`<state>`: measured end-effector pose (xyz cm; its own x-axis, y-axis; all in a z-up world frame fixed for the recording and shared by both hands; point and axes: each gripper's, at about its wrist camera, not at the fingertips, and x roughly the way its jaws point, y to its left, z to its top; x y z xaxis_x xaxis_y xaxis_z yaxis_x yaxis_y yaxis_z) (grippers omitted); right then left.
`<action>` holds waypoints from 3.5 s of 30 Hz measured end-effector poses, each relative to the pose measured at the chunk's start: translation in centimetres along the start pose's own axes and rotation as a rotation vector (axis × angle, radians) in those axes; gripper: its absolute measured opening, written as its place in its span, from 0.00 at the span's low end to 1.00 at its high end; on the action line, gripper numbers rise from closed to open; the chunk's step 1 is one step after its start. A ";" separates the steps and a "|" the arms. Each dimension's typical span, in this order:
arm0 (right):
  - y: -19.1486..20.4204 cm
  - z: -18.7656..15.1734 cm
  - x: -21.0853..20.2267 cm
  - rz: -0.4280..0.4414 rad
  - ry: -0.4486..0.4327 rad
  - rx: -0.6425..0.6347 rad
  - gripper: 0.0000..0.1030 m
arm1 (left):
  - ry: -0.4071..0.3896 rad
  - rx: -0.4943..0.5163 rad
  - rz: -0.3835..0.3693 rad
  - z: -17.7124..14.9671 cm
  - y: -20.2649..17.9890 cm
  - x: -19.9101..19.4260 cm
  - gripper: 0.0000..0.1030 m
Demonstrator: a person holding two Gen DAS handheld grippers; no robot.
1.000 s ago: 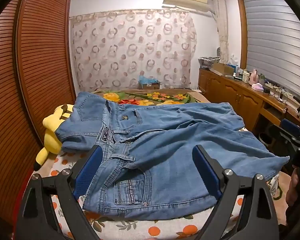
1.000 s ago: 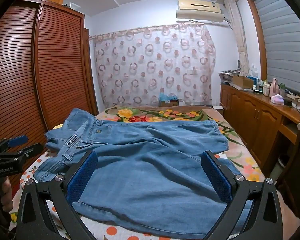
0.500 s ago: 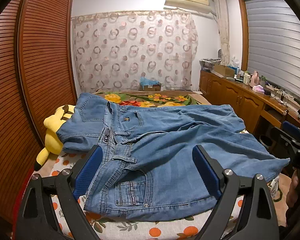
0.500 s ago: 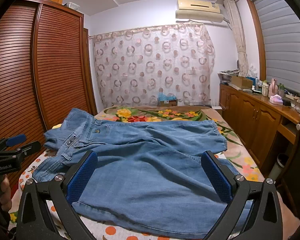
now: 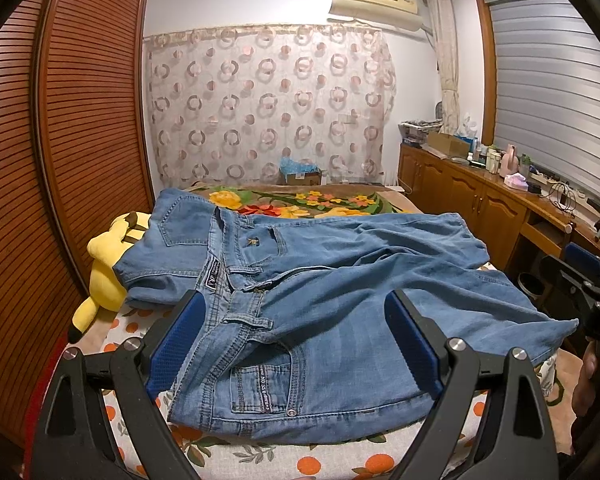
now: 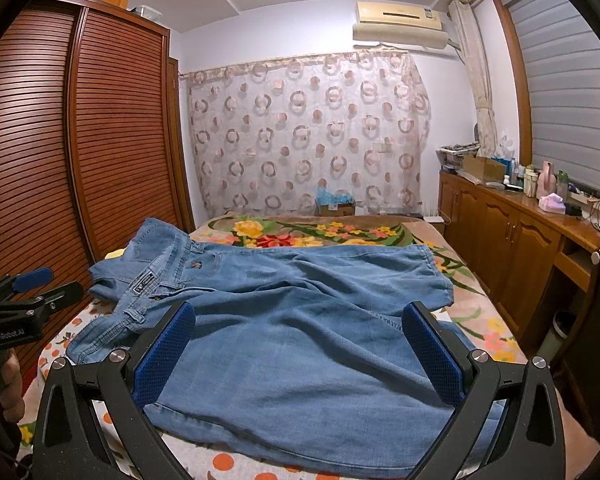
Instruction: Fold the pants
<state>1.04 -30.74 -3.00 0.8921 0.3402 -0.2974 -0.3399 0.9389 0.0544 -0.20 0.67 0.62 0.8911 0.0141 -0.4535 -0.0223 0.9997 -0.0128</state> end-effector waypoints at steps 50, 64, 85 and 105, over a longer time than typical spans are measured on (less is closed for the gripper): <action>0.2 -0.1 -0.2 -0.001 -0.010 -0.001 1.00 | -0.010 -0.001 -0.002 0.4 -0.2 -0.4 0.89; 0.0 -0.6 0.7 -0.008 0.026 0.006 1.00 | 0.035 -0.001 -0.003 0.1 -0.6 0.3 0.89; -0.2 0.1 3.5 -0.054 0.138 -0.014 1.00 | 0.189 -0.016 -0.007 -5.2 4.9 7.1 0.89; -0.7 0.7 4.7 -0.062 0.180 -0.010 1.00 | 0.289 0.000 -0.126 -2.7 9.0 13.6 0.54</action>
<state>5.70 -29.71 -3.81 0.8441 0.2657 -0.4657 -0.2897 0.9569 0.0210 10.46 9.83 -8.06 0.7212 -0.1161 -0.6829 0.0799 0.9932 -0.0844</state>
